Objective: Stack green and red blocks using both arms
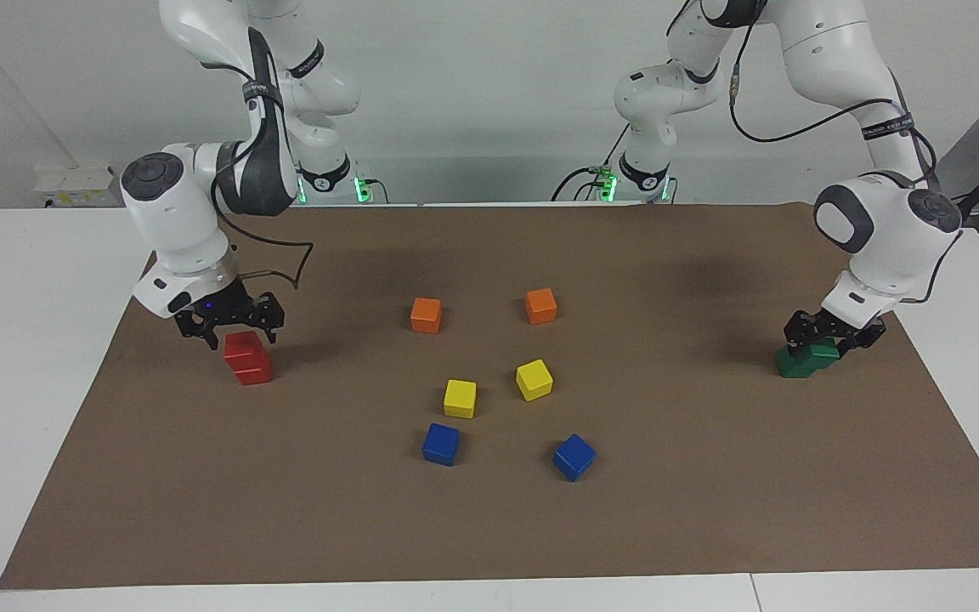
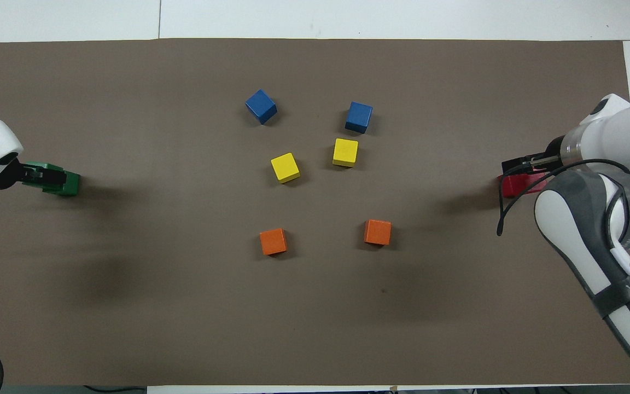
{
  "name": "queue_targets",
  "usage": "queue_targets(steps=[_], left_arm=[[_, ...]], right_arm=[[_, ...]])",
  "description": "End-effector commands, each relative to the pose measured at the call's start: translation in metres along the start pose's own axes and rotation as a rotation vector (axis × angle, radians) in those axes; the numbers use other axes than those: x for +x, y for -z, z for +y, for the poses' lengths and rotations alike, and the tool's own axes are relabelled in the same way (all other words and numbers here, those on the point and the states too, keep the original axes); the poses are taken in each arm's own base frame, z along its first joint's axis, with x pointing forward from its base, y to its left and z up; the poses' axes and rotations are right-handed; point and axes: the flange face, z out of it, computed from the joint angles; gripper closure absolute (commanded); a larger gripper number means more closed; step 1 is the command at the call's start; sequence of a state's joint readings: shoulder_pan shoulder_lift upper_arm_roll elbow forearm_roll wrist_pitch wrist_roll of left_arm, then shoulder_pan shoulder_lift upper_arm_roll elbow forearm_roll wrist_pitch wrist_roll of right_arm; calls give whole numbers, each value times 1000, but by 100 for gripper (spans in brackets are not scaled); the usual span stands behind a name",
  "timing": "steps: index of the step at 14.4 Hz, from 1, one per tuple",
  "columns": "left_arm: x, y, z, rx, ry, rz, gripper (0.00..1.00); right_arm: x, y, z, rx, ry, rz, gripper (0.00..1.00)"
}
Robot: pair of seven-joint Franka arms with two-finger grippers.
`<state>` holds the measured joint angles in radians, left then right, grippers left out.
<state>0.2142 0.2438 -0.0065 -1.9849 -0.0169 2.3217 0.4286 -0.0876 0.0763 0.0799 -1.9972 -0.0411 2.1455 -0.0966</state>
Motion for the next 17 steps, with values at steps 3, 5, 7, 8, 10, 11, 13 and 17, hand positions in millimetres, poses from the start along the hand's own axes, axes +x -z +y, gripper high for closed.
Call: queue_targets(steps=[3,5,7,8,10,11,13,17], left_arm=[[9,24,-6,-3,-8,14,0],[24,58,-10,-8,-11,4,0],[32,96,-6,-15,-3,-6,0],[30,115,-3,-11,9,4,0],[24,151,6,0,79,36,0],[21,168,17,-2,141,35,0],[14,198,43,-9,219,27,0],[-1,236,66,-27,200,-41,0]], right_arm=[[-26,88,-18,-9,-4,18,0],[-37,122,-28,-11,10,9,0],[-41,150,-26,-8,-6,-34,0],[-38,161,-25,-6,-34,-38,0],[-29,171,-23,-3,-49,-38,0],[-27,171,-23,-4,-49,-40,0],[-21,170,-21,-1,-50,-62,0],[-15,173,-18,1,-54,-85,0]])
